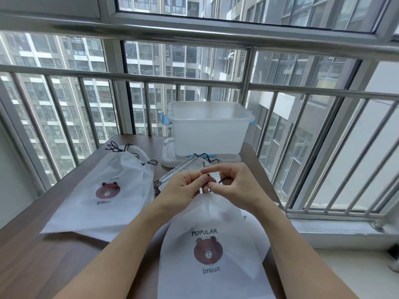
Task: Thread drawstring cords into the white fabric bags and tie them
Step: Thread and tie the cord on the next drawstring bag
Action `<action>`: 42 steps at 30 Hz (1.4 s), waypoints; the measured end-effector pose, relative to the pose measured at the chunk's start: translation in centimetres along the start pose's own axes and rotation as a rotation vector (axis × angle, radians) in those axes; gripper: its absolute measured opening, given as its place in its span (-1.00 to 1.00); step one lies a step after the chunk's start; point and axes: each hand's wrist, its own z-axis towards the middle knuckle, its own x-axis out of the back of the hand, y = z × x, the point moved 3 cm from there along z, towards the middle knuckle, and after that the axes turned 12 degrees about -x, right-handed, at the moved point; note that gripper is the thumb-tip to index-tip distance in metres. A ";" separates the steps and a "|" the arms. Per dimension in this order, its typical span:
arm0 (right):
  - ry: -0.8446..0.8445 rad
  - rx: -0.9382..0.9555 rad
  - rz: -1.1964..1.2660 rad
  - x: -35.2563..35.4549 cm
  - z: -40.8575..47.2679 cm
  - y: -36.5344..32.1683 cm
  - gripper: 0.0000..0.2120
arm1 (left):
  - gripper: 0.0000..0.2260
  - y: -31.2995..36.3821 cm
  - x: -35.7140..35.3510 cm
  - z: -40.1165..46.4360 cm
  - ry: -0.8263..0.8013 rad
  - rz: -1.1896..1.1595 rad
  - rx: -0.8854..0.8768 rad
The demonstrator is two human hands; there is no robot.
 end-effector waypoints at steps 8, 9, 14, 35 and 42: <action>0.149 -0.056 0.070 -0.3 0.2 0.1 -0.89 | -0.72 0.0 0.1 -0.2 -0.001 0.050 0.023; 0.124 -0.121 0.196 -0.5 0.4 0.3 -0.87 | -0.74 0.1 -0.1 -0.1 0.009 0.003 0.033; -0.003 -0.403 0.521 -1.2 0.5 0.4 -0.77 | -0.81 0.3 0.1 0.0 0.042 -0.069 0.031; -0.031 -0.515 0.367 -0.6 -0.1 -0.3 -0.66 | -0.86 0.6 0.0 -0.3 0.055 -0.296 0.110; -0.006 -0.399 0.478 0.4 0.2 -0.4 -0.82 | -0.83 0.8 0.1 -0.4 0.062 -0.307 0.157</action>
